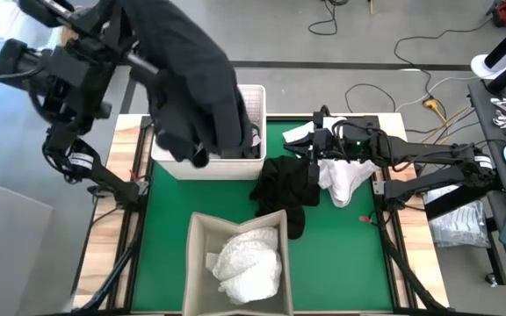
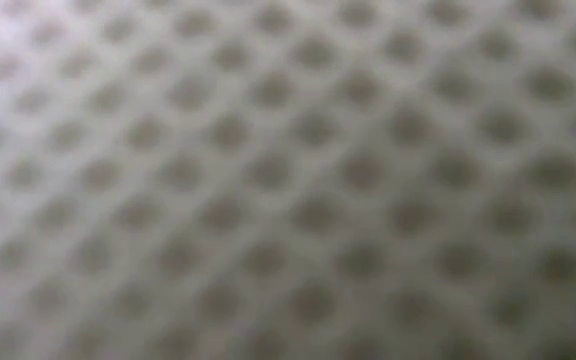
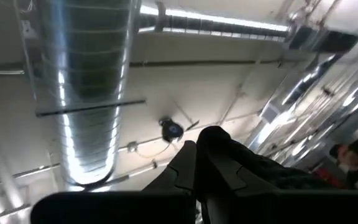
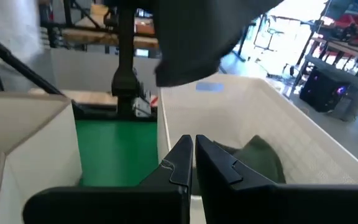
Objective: Sort clothes
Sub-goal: Put the black shorts into the white bin
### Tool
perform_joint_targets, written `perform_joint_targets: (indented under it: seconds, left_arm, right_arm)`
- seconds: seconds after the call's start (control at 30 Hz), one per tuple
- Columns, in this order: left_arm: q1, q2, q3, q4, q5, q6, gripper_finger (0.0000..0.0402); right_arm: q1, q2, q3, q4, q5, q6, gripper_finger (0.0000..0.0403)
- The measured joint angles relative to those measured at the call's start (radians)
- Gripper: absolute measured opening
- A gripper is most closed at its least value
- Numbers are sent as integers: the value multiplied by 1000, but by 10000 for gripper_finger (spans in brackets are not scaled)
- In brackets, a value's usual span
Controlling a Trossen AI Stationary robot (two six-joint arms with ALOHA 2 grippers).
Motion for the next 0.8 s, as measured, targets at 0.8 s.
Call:
perform_joint_targets:
  seconds: [0.8]
  left_arm:
    - [349,65,-2,-350,-16,-522,0]
  right_arm:
    - [-4,0,-8,-92,88,-59,13]
